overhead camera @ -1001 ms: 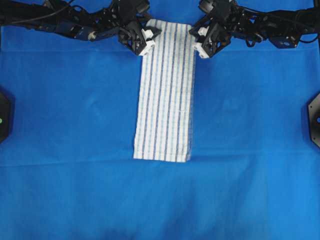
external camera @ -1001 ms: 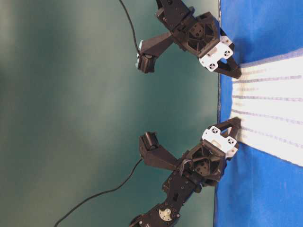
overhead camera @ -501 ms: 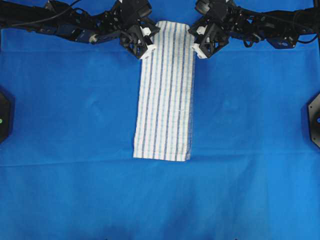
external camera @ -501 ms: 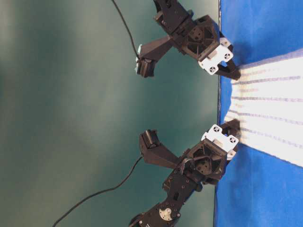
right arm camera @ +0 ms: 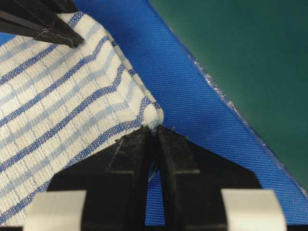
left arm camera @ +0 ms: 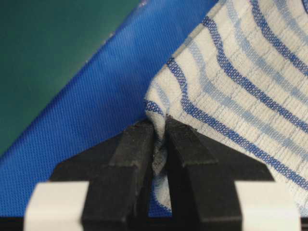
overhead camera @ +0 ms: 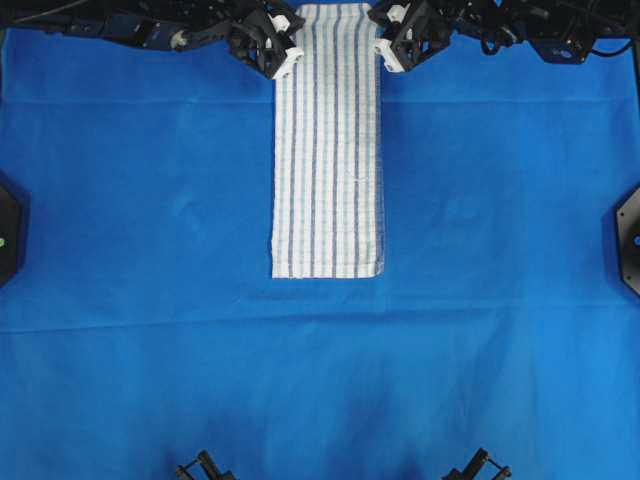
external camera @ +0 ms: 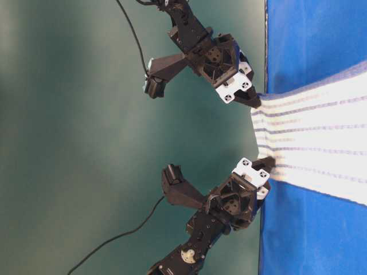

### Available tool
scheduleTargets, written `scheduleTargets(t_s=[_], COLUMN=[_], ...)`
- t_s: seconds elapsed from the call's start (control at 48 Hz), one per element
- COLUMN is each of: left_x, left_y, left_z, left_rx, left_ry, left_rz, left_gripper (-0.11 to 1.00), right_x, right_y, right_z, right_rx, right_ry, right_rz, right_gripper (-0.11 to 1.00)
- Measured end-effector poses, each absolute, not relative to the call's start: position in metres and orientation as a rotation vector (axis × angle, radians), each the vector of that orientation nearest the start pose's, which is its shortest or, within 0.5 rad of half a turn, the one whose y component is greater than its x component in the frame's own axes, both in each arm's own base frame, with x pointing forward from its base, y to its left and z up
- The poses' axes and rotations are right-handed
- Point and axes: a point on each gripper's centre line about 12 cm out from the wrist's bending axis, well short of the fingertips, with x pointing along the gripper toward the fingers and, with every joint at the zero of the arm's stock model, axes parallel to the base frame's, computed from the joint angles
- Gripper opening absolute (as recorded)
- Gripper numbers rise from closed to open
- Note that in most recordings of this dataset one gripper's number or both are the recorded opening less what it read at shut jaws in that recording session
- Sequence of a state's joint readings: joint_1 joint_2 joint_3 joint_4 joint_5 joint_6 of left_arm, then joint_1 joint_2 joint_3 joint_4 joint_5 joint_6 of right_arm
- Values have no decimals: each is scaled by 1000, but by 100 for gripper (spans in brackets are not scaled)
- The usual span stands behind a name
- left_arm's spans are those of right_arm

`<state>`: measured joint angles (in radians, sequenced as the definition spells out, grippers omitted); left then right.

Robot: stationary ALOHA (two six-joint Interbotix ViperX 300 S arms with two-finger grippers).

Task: Fold the blue towel.
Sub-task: 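Pull the far end toward the near end, folding the strip in half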

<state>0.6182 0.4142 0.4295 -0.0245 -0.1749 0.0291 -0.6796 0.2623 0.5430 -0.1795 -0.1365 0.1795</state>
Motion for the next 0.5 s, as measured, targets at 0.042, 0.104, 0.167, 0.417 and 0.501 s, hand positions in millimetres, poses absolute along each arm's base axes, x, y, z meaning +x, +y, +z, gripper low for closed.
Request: scheduleTargets(t_s=[0.042, 0.104, 0.167, 0.417, 0.501], left_x=[381, 381, 381, 382, 382], left_y=[272, 272, 272, 258, 244], left_z=[81, 82, 83, 119, 126], left_rx=[-196, -187, -182, -154, -144], left_ry=[650, 652, 650, 597, 594], left_rz=[596, 592, 591, 569, 545], left_gripper=[4, 4, 4, 4, 4], right_x=[340, 340, 341, 338, 339], right_y=[-272, -272, -272, -262, -251], right_z=[111, 111, 111, 125, 133], right_rx=[236, 237, 236, 231, 218], right_ry=[642, 644, 644, 634, 624], right_rz=[-632, -632, -630, -622, -601], right_gripper=[7, 7, 7, 7, 7])
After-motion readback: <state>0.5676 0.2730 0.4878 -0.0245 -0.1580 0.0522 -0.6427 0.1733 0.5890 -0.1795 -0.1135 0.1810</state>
